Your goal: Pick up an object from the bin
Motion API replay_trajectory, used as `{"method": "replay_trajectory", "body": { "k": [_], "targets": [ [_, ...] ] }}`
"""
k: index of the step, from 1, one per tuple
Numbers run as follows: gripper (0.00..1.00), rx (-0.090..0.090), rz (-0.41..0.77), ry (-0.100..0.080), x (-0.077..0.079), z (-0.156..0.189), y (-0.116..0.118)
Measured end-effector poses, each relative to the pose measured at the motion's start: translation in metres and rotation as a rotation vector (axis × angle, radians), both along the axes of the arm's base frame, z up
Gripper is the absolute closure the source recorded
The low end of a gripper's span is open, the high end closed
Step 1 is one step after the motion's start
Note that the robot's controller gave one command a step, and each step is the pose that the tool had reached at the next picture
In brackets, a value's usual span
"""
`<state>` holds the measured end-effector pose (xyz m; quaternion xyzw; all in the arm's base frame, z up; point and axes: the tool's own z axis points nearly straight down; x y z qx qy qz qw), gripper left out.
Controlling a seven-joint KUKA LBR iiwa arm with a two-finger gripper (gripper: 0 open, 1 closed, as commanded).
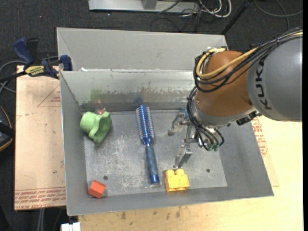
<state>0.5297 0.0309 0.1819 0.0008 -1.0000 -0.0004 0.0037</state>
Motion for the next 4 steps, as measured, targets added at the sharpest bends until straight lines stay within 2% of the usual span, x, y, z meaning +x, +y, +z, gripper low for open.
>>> {"method": "replay_trajectory", "body": {
  "k": [1, 2, 3, 4],
  "targets": [
    [0.0, 0.002, -0.031, -0.015, 0.01, -0.107, 0.018],
    [0.0, -0.001, 1.038, -0.03, -0.039, -0.106, 0.033],
    [0.0, 0.0, 0.962, -0.016, -0.011, -0.055, 0.006],
    [0.0, 0.006, 1.605, -0.009, 0.004, -0.078, -0.031]
  ]
}}
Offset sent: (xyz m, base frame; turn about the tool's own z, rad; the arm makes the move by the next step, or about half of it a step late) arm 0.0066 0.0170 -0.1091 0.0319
